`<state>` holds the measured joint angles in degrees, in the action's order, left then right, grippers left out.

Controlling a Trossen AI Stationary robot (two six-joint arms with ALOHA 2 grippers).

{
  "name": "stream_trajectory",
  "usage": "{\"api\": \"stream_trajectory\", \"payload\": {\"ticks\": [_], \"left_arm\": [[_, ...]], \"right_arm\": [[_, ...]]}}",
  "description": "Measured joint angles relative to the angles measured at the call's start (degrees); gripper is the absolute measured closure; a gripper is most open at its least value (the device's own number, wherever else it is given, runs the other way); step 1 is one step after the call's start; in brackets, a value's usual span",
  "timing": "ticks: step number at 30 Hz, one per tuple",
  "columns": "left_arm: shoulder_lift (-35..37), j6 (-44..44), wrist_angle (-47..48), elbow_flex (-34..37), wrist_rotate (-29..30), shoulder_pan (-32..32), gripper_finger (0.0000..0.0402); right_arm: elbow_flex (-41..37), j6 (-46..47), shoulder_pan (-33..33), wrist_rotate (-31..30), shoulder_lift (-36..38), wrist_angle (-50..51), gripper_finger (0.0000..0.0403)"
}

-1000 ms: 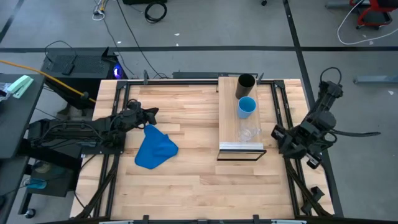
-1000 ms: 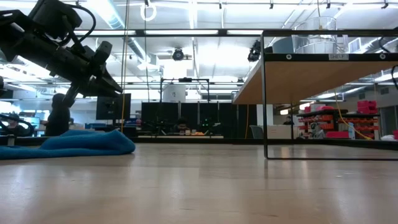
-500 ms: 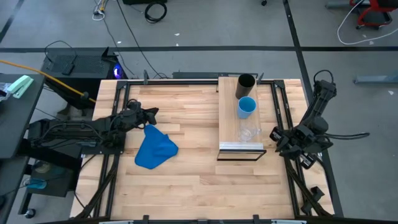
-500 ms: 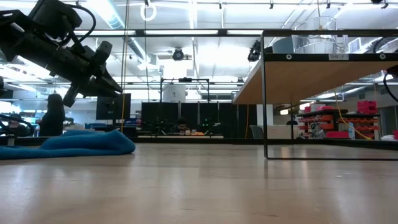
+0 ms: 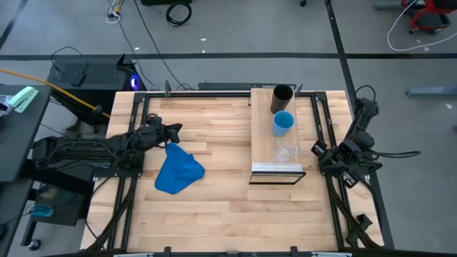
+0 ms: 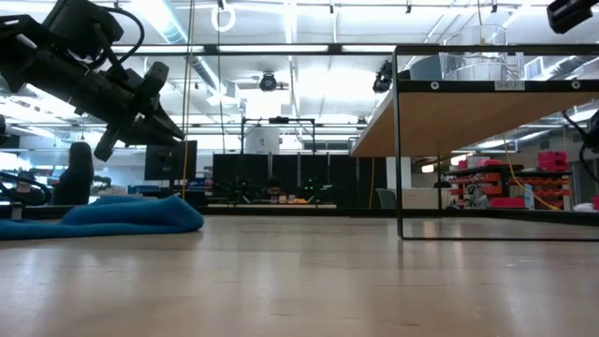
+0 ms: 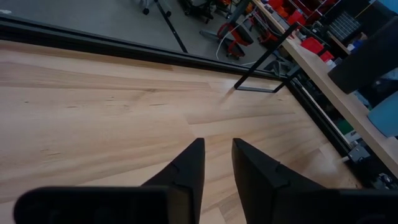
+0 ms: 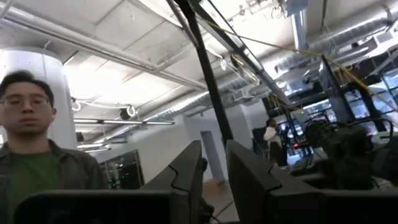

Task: Stack small to large cups/mugs on shelf
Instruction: Return to Home Position

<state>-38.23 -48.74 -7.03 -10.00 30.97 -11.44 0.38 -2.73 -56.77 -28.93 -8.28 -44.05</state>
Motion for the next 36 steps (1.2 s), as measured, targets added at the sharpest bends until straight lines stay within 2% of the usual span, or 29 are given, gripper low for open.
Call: {"api": "stream_trajectory", "payload": {"ticks": [5,12,21,36], "left_arm": [[0.0,0.0,0.0,0.0,0.0,0.0,0.0319],[0.0,0.0,0.0,0.0,0.0,0.0,0.0311],[0.0,0.0,0.0,0.0,0.0,0.0,0.0319],[0.0,0.0,0.0,0.0,0.0,0.0,0.0308]], "right_arm": [[0.0,5.2,0.0,0.8,2.5,7.7,0.0321],[0.0,5.2,0.0,1.0,2.5,15.4,0.0321],[0.0,1.8,0.0,9.4,2.5,22.8,0.0321],[0.0,8.3,0.0,8.9,2.5,35.3,0.0321]]}}
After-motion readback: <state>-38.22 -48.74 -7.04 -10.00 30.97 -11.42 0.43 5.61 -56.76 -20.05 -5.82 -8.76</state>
